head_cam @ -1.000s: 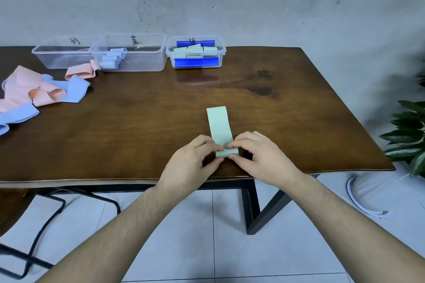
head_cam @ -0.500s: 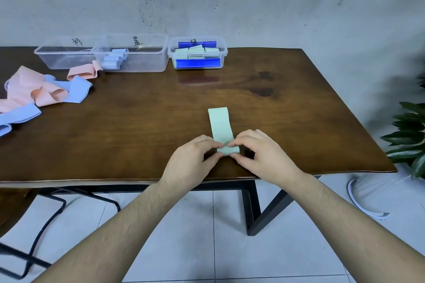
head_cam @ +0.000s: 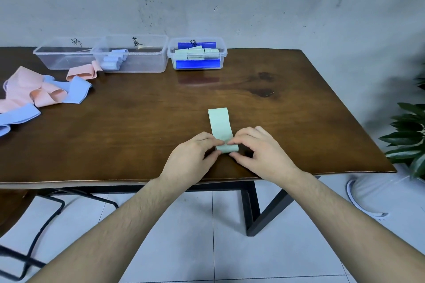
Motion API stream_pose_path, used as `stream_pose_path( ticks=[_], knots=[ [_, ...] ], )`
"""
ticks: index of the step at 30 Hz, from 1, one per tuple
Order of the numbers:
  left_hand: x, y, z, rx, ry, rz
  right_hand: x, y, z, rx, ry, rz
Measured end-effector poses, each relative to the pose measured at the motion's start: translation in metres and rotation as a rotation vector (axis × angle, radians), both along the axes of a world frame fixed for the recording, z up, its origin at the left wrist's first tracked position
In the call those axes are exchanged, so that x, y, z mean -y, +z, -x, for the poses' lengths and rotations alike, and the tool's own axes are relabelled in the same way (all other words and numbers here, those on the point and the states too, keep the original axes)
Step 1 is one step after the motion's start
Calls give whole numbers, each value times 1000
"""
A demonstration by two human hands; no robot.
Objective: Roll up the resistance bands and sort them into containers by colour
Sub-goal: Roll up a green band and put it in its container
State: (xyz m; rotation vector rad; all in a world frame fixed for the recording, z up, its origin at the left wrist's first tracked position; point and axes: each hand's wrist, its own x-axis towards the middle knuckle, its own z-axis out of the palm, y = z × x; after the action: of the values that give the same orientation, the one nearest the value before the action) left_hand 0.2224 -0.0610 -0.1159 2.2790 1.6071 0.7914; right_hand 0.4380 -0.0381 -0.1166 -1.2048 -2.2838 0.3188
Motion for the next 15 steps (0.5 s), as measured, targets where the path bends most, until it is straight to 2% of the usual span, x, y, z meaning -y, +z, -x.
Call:
stream_pose_path(
  ticks=[10,15],
  knots=[
    [1,0,-1,-9,-12,-43,-11,4,2,2,-1,97],
    [-4,0,-2,-19,13,-58,-12,6,2,23,-5,39]
  ],
)
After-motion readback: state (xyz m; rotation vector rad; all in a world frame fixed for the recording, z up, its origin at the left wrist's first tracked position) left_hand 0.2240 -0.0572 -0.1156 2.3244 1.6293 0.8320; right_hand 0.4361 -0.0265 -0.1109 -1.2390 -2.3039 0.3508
